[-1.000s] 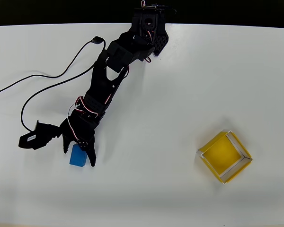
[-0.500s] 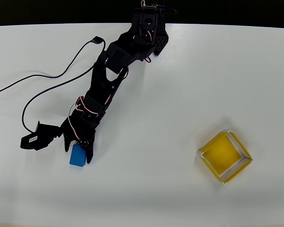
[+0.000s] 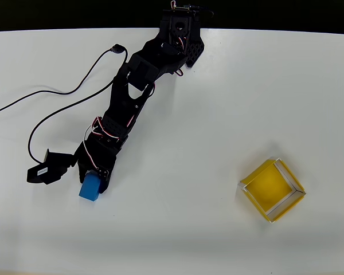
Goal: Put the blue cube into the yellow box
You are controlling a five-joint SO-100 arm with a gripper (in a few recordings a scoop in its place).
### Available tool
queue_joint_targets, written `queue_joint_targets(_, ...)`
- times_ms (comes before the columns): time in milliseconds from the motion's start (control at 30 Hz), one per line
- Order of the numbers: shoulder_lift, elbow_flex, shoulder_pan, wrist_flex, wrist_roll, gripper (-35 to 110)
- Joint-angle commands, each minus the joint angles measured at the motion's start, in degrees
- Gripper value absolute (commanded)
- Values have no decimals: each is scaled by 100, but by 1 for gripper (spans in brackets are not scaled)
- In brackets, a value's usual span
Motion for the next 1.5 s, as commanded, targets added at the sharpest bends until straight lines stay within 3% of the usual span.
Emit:
queue_joint_targets(0,457,-624,53,-167,-149,22)
queue_joint_targets(300,1529,-114,-299,-105,-114,19)
queue_joint_targets(567,3647,1283,-1178,-246,-18,19)
queue_joint_targets(1067,7146,3059,-3920,-536,519,19)
queue_joint_targets(1467,7295,3437,-6170,-782,615,19)
